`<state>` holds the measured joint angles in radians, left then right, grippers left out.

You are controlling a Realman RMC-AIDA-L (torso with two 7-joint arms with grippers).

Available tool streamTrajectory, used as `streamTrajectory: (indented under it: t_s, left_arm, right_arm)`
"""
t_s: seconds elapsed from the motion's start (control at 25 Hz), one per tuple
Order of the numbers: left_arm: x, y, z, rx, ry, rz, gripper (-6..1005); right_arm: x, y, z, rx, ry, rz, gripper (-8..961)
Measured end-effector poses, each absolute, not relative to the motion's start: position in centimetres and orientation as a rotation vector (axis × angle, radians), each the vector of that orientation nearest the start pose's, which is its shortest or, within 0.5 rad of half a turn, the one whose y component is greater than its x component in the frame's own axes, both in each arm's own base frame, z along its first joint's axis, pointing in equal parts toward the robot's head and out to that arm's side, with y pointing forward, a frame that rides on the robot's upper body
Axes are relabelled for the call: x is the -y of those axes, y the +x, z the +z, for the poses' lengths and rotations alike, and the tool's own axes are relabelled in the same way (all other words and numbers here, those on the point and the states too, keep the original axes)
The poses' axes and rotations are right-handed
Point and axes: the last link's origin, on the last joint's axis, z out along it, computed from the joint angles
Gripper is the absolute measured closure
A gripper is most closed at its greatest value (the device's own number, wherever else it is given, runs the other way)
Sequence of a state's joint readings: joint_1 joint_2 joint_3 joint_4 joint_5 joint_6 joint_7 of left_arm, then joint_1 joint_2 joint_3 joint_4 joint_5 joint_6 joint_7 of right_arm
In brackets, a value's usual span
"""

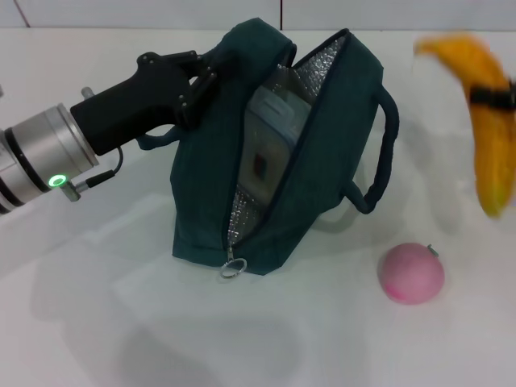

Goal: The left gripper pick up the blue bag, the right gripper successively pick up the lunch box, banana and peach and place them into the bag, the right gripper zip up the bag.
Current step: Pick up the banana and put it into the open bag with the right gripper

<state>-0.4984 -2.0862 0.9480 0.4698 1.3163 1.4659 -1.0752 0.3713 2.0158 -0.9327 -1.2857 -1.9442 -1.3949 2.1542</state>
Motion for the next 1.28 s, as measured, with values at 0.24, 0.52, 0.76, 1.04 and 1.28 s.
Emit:
streamTrajectory:
  t_s: [0.24, 0.52, 0.76, 1.04, 1.28]
  left_arm:
    - [-34.1, -23.1, -0.7, 0.441, -2.371, -1.173, 954]
    - [-34.2, -22.8, -0.8, 0.435, -2.379, -1.177, 954]
    - [-34.4, -22.6, -0.9, 0.429, -2.382, -1.182, 953]
    - [-34.6, -22.2, -0.9, 0.422, -2.386, -1.187, 954]
    - [-34.5, -22.2, -1.0, 0.422, -2.387, -1.187, 953]
  right_arm:
    - [-33.9, 20.5, 10.4, -0.649, -2.379, 1.278, 522]
    - [-36.4, 16.8, 6.7, -0.566, -2.397, 1.625, 521]
    - [-37.8, 14.0, 2.5, -0.524, -2.507, 1.593, 521]
    - [-37.5, 15.4, 0.0, -0.569, -2.512, 1.507, 521]
    - [-36.9, 16.1, -2.2, -0.564, -2.533, 1.431, 520]
